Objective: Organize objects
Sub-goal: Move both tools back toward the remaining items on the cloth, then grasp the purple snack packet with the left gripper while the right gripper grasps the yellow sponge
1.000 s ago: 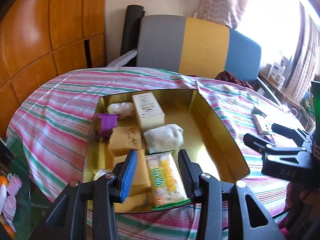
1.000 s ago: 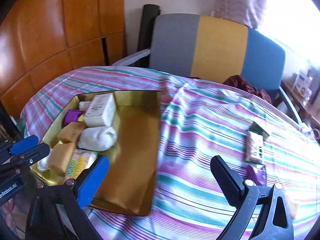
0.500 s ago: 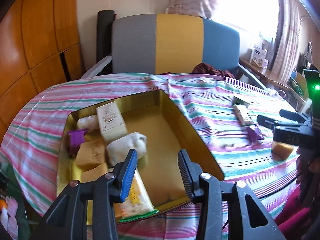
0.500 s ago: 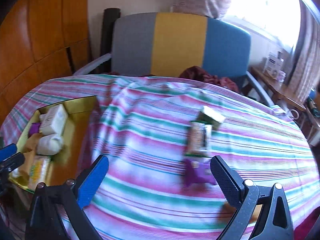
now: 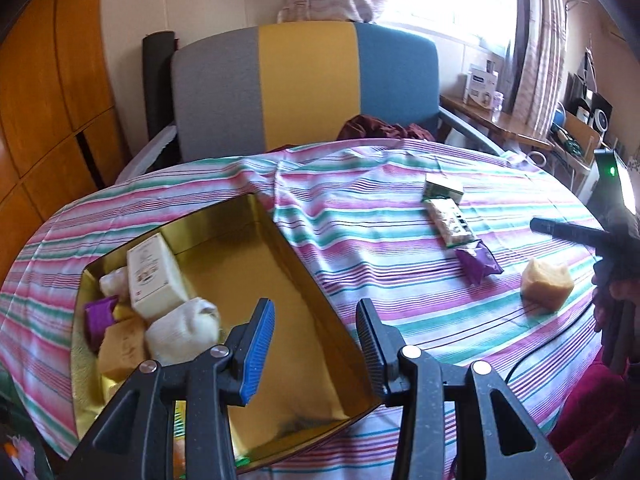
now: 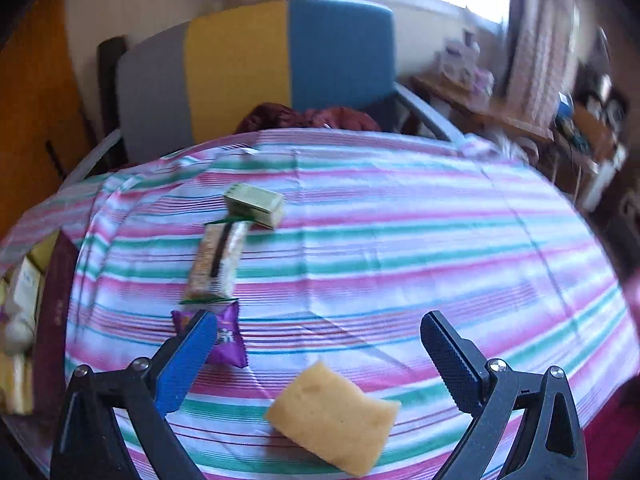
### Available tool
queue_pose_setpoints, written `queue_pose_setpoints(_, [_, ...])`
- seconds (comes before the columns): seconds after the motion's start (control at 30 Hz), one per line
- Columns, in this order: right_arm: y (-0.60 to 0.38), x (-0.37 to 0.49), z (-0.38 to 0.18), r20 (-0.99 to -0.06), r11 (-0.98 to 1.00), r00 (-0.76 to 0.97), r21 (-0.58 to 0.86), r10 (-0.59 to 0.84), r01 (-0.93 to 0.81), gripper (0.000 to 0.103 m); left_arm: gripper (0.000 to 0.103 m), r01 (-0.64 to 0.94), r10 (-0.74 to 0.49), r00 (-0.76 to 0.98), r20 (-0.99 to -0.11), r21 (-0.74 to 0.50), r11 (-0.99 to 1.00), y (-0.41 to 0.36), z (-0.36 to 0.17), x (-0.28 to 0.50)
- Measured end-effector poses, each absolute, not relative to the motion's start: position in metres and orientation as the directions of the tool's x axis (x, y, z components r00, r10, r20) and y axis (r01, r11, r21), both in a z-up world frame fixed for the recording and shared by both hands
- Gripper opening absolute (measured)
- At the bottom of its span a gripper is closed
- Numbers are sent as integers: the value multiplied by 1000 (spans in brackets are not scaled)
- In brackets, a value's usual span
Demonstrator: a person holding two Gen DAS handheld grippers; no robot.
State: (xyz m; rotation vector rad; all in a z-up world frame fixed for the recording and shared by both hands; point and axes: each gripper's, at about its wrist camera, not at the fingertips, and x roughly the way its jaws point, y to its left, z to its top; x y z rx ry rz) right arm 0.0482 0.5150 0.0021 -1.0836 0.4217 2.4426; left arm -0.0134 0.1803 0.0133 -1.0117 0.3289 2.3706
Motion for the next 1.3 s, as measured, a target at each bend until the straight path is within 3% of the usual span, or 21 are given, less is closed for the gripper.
queue_pose_setpoints(0.4, [559,73,8,-725,-700,-642,322,251,-637,102,42,-648,432,-468,-771,-33,-761,242,-3,-18])
queue_pose_setpoints(0.7, [562,75,8,-726,-686,-647,349,232,-638,102,45,-721,521,-276,-808,-184,-668,315,-22,-27])
queue_pose_setpoints(1.0, [568,77,5,-726,-661,-660,402,192,-634,102,55,-725,540,-136,-831,-288,-626,379,-50,-29])
queue_pose_setpoints(1.07, [568,77,5,-723,-662,-665,409,184,-628,102,63,-713,530,-140,-836,-286,-640,388,-54,-32])
queue_pose_setpoints(1.3, [570,76,3,-725,-656,-672,434,153,-617,102,63,-712,450,-157,-879,-215,-669,420,-80,-41])
